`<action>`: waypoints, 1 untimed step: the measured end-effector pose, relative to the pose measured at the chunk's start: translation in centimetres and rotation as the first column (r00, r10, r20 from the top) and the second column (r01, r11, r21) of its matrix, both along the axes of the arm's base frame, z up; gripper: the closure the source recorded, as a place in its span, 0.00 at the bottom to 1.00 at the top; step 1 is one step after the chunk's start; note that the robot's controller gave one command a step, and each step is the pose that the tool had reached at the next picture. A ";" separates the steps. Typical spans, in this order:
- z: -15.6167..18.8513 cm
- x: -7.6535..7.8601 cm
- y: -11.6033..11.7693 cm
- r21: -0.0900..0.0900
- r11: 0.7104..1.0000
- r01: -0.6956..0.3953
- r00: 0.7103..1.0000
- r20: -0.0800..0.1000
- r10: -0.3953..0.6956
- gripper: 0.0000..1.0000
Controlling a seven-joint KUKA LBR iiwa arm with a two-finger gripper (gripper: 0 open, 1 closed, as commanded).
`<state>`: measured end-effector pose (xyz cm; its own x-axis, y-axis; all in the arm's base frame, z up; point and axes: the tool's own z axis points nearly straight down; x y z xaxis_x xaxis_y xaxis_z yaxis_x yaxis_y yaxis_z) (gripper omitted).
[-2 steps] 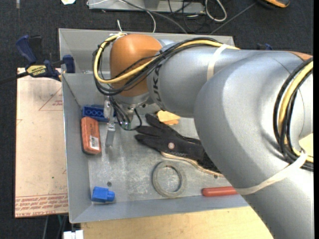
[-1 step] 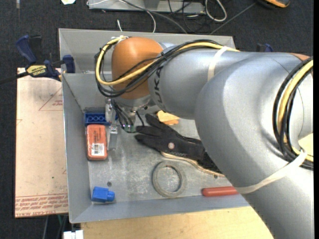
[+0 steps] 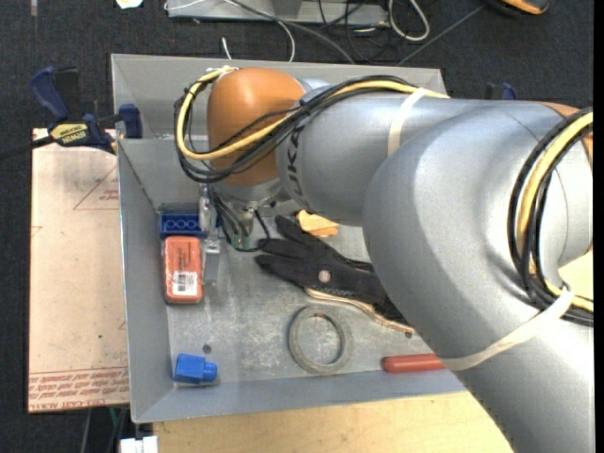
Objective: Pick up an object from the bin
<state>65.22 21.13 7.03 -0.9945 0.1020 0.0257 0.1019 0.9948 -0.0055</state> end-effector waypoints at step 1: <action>0.4 -2.2 -1.5 0.011 1.000 0.028 0.999 0.019 -0.029 0.00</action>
Offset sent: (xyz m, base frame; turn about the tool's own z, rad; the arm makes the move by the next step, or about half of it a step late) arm -0.0238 -0.0095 -0.0003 0.0450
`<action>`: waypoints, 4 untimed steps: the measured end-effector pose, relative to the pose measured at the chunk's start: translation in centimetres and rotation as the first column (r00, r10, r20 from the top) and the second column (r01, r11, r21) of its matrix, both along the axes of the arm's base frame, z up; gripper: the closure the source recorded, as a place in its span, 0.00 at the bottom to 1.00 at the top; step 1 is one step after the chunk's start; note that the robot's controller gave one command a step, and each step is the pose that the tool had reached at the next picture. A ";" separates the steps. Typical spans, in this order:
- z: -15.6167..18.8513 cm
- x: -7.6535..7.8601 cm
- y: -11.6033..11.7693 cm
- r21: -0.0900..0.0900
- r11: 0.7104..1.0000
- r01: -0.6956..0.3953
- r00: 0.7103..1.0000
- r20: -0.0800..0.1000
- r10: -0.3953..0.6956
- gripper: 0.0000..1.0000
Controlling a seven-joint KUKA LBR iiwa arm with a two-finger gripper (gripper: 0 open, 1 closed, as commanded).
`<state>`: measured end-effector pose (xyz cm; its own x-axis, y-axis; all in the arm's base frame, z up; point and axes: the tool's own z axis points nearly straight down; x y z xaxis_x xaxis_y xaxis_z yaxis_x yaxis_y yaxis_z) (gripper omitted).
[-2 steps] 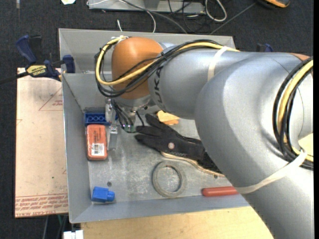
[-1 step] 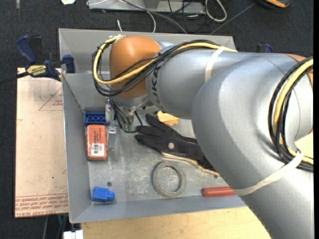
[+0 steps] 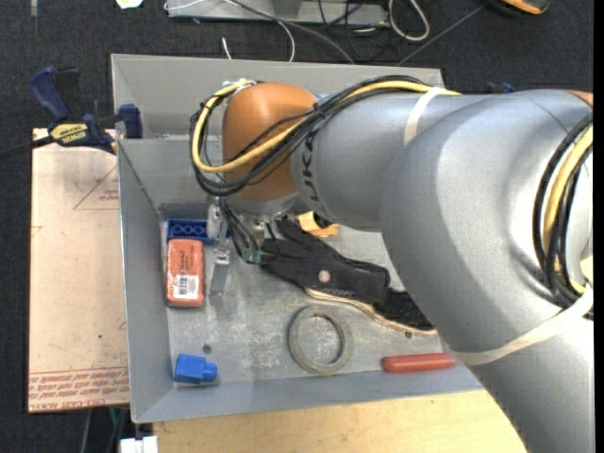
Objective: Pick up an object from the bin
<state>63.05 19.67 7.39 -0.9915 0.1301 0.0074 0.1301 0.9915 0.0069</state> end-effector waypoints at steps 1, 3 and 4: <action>0.5 0.4 0.6 0.001 1.000 0.017 1.000 0.013 -0.017 1.00; 1.1 0.3 0.6 0.000 1.000 0.017 1.000 0.010 -0.017 1.00; 2.3 0.3 0.6 0.001 1.000 0.017 1.000 0.010 -0.017 1.00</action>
Offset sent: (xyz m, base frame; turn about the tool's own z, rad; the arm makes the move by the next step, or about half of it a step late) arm 0.0000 0.0000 0.0000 0.0000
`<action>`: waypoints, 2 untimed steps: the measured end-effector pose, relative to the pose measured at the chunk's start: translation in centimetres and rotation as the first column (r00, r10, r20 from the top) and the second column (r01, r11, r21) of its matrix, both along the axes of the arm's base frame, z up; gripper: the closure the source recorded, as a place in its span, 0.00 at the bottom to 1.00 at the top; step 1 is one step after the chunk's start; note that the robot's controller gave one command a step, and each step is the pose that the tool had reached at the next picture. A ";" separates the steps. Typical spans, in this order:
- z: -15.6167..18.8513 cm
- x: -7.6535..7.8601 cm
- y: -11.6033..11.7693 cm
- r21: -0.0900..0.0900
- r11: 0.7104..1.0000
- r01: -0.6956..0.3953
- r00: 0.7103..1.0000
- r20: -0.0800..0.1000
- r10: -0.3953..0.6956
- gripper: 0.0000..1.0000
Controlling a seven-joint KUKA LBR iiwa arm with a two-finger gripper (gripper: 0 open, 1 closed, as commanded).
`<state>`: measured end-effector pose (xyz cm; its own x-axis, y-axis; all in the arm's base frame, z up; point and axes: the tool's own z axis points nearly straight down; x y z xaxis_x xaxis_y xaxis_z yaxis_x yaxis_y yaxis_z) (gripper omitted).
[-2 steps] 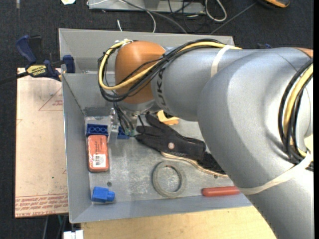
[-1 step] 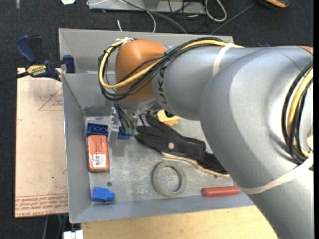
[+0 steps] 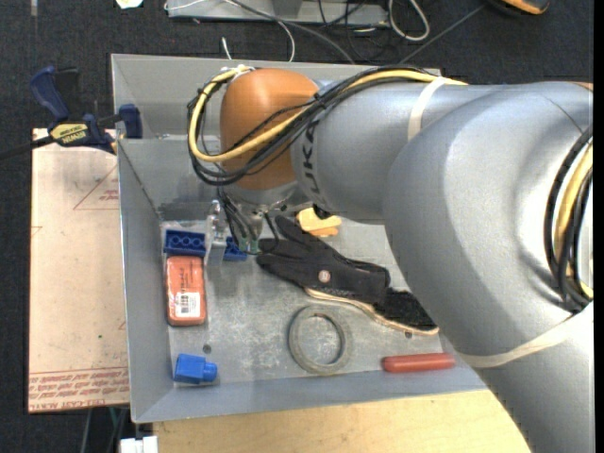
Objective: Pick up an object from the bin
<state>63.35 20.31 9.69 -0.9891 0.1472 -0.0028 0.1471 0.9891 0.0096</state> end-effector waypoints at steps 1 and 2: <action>2.1 -0.1 0.0 0.000 1.000 0.000 1.000 -0.002 0.000 1.00; 3.8 0.0 0.0 0.002 1.000 0.001 1.000 0.001 -0.001 1.00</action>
Offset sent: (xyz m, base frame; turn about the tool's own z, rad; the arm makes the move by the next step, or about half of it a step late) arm -0.0008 -0.0001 0.0400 0.0003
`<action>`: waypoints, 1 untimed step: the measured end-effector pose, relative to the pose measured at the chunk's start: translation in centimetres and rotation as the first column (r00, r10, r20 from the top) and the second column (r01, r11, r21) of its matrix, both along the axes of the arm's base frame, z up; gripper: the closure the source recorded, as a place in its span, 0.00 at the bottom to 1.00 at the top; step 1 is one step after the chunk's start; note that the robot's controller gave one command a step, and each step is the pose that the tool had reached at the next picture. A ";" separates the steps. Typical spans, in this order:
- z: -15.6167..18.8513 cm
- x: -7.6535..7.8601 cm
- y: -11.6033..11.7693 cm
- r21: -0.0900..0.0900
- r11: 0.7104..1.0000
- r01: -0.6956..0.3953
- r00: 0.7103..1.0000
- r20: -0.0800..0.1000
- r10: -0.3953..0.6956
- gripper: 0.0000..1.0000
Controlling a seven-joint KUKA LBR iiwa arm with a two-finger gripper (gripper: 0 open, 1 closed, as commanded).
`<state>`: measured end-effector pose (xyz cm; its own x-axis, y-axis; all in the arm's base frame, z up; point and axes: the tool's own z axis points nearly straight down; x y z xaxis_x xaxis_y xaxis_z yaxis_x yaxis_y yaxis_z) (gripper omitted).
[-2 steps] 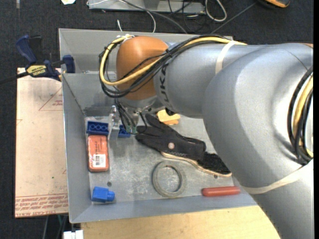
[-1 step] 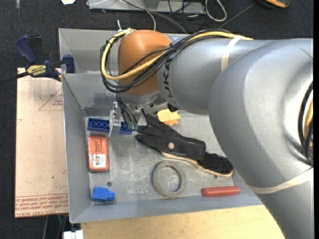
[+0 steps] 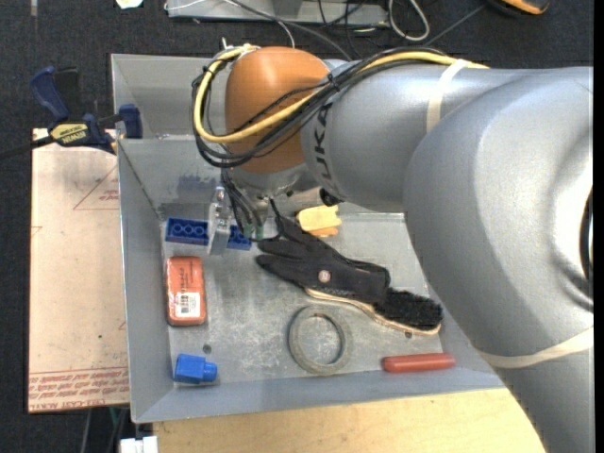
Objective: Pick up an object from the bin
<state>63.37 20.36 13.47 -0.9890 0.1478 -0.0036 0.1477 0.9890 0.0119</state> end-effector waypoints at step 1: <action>0.5 0.1 0.0 0.002 1.000 0.000 1.000 0.003 0.000 1.00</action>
Offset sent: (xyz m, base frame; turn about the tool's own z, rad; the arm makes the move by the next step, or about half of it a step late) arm 0.0005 0.0002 0.0669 0.0001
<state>63.44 20.39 14.00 -0.9889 0.1481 -0.0065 0.1480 0.9889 0.0141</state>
